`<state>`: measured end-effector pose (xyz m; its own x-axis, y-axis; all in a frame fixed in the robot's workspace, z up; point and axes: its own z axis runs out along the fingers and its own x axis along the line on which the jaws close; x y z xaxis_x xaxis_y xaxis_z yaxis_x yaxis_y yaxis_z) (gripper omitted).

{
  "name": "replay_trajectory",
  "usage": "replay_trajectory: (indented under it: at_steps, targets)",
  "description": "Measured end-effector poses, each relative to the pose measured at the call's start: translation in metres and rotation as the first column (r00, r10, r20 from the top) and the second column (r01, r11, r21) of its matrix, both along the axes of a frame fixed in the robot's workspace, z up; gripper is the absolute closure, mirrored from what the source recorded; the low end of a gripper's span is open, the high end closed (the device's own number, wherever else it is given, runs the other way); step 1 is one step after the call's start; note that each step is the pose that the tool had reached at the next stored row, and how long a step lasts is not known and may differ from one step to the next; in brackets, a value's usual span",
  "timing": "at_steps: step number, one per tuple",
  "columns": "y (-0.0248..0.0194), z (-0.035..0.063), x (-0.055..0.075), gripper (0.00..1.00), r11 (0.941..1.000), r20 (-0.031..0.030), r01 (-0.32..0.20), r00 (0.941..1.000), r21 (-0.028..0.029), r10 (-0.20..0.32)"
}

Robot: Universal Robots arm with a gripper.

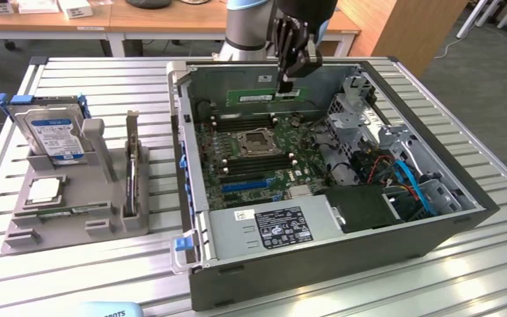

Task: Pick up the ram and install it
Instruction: 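Pick up the ram and move it above insertion slot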

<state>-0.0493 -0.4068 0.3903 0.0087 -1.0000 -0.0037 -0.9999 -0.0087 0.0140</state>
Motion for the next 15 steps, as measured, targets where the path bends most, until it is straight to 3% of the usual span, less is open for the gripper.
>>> replay_trajectory:
  at_steps: [15]
  targets:
    - [0.0000, -0.0111, 0.000, 0.88, 0.9995, 0.0000, 0.030, 0.9995, -0.0001, -0.030]
